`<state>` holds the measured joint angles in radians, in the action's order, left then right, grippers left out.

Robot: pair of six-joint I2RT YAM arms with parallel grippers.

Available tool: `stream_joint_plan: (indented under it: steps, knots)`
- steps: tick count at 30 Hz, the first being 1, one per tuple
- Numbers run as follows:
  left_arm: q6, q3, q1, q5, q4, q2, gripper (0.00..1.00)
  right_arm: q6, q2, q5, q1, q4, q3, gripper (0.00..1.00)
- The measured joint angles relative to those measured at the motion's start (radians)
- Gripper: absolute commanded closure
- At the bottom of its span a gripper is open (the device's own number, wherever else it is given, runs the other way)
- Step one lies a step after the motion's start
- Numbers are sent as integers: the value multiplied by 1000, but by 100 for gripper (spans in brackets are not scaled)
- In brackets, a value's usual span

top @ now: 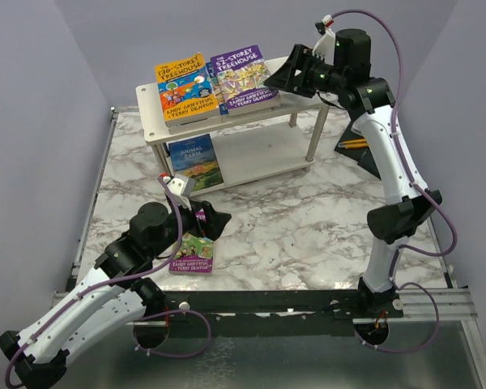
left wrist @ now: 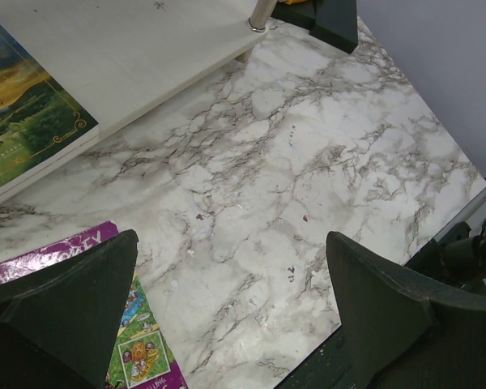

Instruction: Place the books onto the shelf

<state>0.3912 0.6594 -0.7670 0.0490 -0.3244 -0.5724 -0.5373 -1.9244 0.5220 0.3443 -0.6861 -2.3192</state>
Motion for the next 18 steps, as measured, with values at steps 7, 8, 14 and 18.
stream_joint_plan:
  steps: [7, 8, 14, 18]
  knots:
    - [0, 0, 2, 0, 0, 0, 1, 57, 42, -137, -2, 23, 34, 32]
    - [0, 0, 2, 0, 0, 0, 1, 60, 42, -146, -2, 35, 35, 33]
    - [0, 0, 6, 0, 0, 0, 1, 67, 25, -176, -2, 86, 18, 43]
    - [0, 0, 6, 0, 0, 0, 1, 67, -5, -178, -1, 121, 7, 46]
